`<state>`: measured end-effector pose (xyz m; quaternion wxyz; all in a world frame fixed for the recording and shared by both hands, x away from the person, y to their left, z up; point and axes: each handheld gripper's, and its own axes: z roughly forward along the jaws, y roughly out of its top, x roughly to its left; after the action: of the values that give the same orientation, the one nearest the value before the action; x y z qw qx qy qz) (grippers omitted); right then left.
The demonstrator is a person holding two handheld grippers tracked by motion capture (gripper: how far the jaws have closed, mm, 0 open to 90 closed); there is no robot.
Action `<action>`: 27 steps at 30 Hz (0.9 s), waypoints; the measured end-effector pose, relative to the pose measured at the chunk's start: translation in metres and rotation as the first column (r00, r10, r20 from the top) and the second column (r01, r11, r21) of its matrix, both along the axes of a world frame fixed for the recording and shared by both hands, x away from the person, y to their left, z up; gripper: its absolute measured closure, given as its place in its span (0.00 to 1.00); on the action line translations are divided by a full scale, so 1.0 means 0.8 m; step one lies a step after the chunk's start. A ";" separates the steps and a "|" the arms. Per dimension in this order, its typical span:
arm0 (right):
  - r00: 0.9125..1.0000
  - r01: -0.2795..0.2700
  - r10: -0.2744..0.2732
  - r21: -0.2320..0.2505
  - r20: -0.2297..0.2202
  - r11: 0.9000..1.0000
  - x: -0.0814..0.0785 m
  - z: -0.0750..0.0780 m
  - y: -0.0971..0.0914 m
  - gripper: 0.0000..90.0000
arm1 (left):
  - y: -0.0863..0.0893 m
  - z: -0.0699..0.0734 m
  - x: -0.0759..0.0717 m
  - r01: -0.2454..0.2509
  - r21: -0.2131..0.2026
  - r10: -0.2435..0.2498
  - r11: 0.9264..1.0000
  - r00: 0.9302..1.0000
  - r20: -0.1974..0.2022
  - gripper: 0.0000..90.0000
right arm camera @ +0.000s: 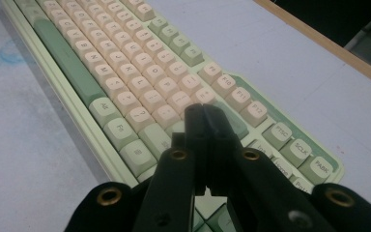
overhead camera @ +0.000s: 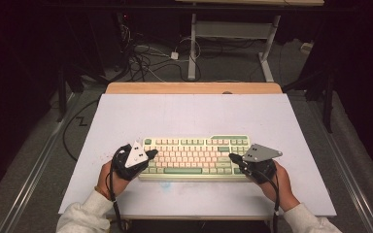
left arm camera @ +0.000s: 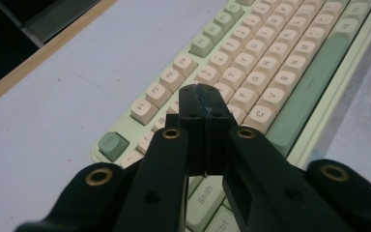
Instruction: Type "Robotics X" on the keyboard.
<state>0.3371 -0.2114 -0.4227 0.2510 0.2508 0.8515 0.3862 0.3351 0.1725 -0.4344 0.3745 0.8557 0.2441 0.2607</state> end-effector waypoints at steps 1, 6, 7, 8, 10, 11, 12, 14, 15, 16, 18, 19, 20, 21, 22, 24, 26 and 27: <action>1.000 0.000 0.000 0.000 0.000 1.000 0.000 0.000 0.000 1.00 | 0.002 -0.001 -0.001 -0.002 -0.003 0.002 1.000 1.000 0.000 0.97; 1.000 -0.011 0.011 -0.004 -0.002 1.000 0.001 0.001 0.003 1.00 | 0.011 -0.004 -0.005 -0.014 -0.003 0.014 1.000 1.000 -0.004 0.97; 1.000 -0.011 0.011 -0.003 -0.003 1.000 0.002 0.001 0.005 1.00 | 0.013 -0.005 -0.005 -0.014 -0.002 0.014 1.000 1.000 -0.006 0.97; 1.000 -0.011 0.011 -0.003 -0.003 1.000 0.002 0.001 0.005 1.00 | 0.014 -0.005 -0.007 -0.016 -0.001 0.016 1.000 1.000 -0.007 0.97; 1.000 -0.015 0.015 -0.007 -0.002 1.000 0.002 0.001 0.006 1.00 | 0.017 -0.006 -0.008 -0.019 -0.001 0.019 1.000 1.000 -0.006 0.97; 1.000 -0.012 0.012 -0.005 -0.004 1.000 0.003 0.001 0.006 1.00 | 0.018 -0.006 -0.009 -0.020 -0.001 0.020 1.000 1.000 -0.006 0.97; 1.000 -0.012 0.012 -0.006 -0.003 1.000 0.003 0.001 0.006 1.00 | 0.019 -0.007 -0.010 -0.022 -0.007 0.022 1.000 1.000 -0.014 0.97; 1.000 -0.013 0.013 -0.005 -0.006 1.000 0.004 0.001 0.007 1.00 | 0.021 -0.007 -0.012 -0.024 -0.007 0.024 1.000 1.000 -0.014 0.97; 1.000 -0.015 0.015 -0.006 -0.004 1.000 0.005 0.001 0.008 1.00 | 0.021 -0.008 -0.013 -0.025 -0.006 0.025 1.000 1.000 -0.014 0.98; 1.000 -0.017 0.017 -0.007 -0.005 1.000 0.005 0.001 0.008 1.00 | 0.022 -0.008 -0.013 -0.026 -0.003 0.026 1.000 1.000 -0.013 0.97; 1.000 -0.021 0.021 -0.009 -0.002 1.000 0.006 0.001 0.010 1.00 | 0.023 -0.010 -0.015 -0.025 0.000 0.025 1.000 1.000 -0.016 0.98; 1.000 -0.019 0.019 -0.006 -0.004 1.000 0.006 0.001 0.011 1.00 | 0.023 -0.010 -0.015 -0.025 0.000 0.025 1.000 1.000 -0.016 0.98; 1.000 -0.021 0.021 -0.004 -0.005 1.000 0.007 0.001 0.012 1.00 | 0.023 -0.010 -0.016 -0.024 0.001 0.024 1.000 1.000 -0.018 0.98; 1.000 -0.023 0.023 -0.005 -0.004 1.000 0.008 0.001 0.014 1.00 | 0.024 -0.011 -0.016 -0.024 0.003 0.024 1.000 1.000 -0.016 0.97; 1.000 -0.024 0.024 -0.003 -0.006 1.000 0.009 0.001 0.015 1.00 | 0.024 -0.011 -0.017 -0.024 0.002 0.024 1.000 1.000 -0.016 0.98; 1.000 -0.027 0.027 0.000 -0.006 1.000 0.010 0.001 0.016 1.00 | 0.025 -0.011 -0.018 -0.026 0.003 0.026 1.000 1.000 -0.015 0.98; 1.000 -0.029 0.029 -0.001 -0.008 1.000 0.011 0.001 0.019 1.00 | 0.026 -0.011 -0.018 -0.027 0.004 0.027 1.000 0.999 -0.017 0.98; 0.999 -0.032 0.032 0.001 -0.007 0.999 0.012 0.002 0.021 1.00 | 0.026 -0.012 -0.017 -0.027 0.004 0.027 1.000 0.999 -0.018 0.97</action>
<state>0.3469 -0.1950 -0.4213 0.2416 0.2387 0.8561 0.3895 0.3211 0.1936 -0.4439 0.3672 0.8554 0.2586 0.2581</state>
